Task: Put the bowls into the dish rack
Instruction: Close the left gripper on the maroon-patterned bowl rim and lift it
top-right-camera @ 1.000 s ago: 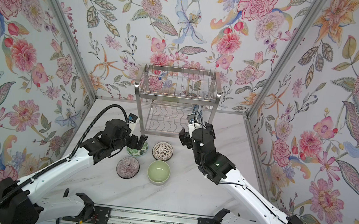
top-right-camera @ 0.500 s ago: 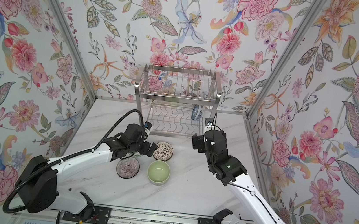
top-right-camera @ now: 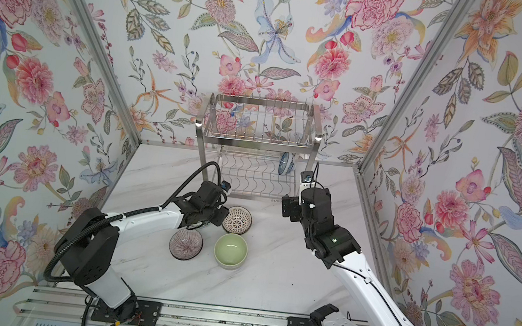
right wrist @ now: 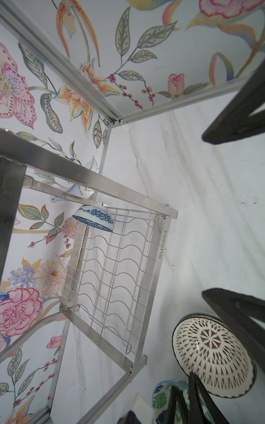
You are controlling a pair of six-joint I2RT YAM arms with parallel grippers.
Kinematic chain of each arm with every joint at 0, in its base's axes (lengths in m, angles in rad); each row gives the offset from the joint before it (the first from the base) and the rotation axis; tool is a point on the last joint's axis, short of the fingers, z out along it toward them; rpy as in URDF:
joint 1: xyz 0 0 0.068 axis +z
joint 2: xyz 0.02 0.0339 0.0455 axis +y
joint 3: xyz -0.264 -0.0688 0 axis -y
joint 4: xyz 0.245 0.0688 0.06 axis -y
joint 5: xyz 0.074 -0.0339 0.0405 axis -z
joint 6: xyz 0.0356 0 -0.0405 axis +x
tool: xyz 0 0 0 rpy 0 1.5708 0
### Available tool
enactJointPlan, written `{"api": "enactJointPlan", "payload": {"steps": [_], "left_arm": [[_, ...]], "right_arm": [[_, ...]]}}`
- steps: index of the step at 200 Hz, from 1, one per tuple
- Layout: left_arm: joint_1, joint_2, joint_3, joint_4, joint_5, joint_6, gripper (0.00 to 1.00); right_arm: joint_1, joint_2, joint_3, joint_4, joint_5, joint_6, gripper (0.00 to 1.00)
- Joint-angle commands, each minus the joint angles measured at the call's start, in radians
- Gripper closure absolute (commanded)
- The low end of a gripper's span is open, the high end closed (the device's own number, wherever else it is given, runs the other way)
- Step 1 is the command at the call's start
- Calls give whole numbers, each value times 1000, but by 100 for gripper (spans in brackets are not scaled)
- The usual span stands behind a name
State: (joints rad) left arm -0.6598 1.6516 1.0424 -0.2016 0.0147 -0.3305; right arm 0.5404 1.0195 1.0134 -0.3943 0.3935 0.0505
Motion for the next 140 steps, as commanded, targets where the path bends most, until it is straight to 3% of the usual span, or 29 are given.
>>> {"api": "enactJointPlan", "payload": {"steps": [1,25,140], "left_arm": [[-11,26,45,3,-3,9,62],[-17,44,66,-2,-4,8,71],[-18,102,85,7,-7,19,79]], "right_arm": [[-9,-6,28,-10,-19,15,1],[-9,-5,39,-17,-28,14,1],[-9,-31,16,-3,-39,14,1]]}}
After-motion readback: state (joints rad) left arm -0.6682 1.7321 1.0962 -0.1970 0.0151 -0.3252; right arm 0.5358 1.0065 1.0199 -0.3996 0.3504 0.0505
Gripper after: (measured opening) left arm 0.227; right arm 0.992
